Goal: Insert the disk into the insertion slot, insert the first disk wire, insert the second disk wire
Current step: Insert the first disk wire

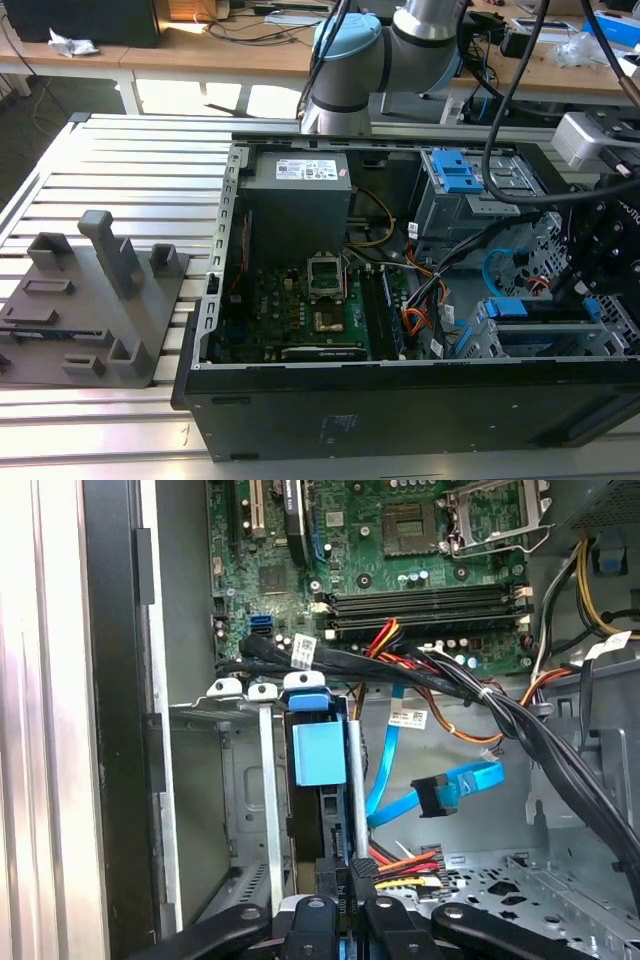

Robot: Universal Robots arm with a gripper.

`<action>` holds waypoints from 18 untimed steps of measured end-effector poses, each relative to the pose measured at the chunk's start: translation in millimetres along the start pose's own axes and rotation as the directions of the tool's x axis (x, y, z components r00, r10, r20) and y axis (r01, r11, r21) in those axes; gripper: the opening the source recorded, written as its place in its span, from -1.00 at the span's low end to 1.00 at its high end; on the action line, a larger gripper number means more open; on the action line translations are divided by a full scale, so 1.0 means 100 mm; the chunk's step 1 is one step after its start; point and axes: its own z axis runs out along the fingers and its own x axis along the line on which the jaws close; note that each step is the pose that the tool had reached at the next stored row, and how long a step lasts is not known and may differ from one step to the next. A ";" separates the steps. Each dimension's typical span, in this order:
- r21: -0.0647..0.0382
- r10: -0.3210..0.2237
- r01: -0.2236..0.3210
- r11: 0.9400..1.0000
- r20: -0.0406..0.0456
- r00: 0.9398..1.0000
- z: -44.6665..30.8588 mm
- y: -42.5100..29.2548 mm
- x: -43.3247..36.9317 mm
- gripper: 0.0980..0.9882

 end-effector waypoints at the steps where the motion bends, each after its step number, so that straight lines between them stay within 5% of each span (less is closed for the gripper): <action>1: 0.000 0.006 -0.006 1.000 0.001 1.000 -0.002 0.000 0.000 -0.85; 16: 0.001 0.007 -0.007 1.000 0.004 1.000 -0.043 0.008 0.049 -0.85; 18: -0.002 0.006 -0.006 1.000 0.031 1.000 -0.031 0.012 0.049 -0.85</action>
